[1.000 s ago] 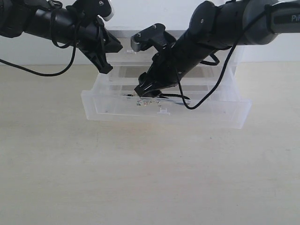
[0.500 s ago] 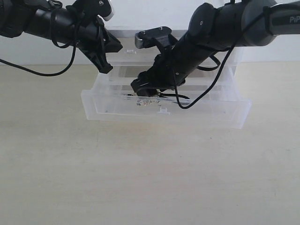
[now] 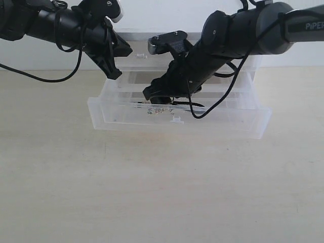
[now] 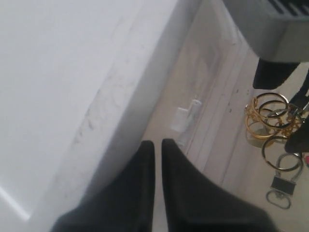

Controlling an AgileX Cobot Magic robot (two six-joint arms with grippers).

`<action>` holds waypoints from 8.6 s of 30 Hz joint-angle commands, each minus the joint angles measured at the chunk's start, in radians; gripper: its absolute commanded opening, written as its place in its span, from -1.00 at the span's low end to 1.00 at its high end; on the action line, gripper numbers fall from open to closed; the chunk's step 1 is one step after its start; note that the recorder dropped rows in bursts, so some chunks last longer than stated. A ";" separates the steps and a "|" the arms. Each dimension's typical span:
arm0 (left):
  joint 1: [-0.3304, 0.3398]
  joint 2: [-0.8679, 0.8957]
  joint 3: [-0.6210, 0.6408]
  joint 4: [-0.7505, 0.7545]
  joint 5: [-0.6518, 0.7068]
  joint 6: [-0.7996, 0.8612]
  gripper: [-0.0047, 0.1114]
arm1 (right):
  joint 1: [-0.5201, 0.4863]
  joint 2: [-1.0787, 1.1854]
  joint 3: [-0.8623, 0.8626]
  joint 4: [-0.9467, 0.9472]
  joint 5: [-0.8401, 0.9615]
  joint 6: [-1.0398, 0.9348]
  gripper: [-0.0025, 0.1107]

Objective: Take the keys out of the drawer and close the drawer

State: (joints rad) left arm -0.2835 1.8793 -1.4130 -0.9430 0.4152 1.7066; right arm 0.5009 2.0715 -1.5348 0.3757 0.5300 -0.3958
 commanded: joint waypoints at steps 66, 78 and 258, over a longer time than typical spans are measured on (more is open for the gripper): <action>0.006 -0.007 -0.023 -0.034 -0.120 -0.004 -0.85 | -0.001 -0.594 0.355 0.194 0.150 -0.086 -0.96; 0.006 -0.007 -0.023 -0.034 -0.120 -0.004 -0.85 | 0.039 -0.690 0.436 0.215 0.020 -0.136 -0.96; 0.004 -1.468 1.255 -0.801 0.373 -0.031 -0.85 | 0.328 -1.256 1.330 -0.019 -0.840 0.283 -0.96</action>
State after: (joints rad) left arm -0.2796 0.4488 -0.1864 -1.7342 0.7789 1.7022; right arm 0.8079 0.8552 -0.2389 0.3590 -0.2940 -0.1192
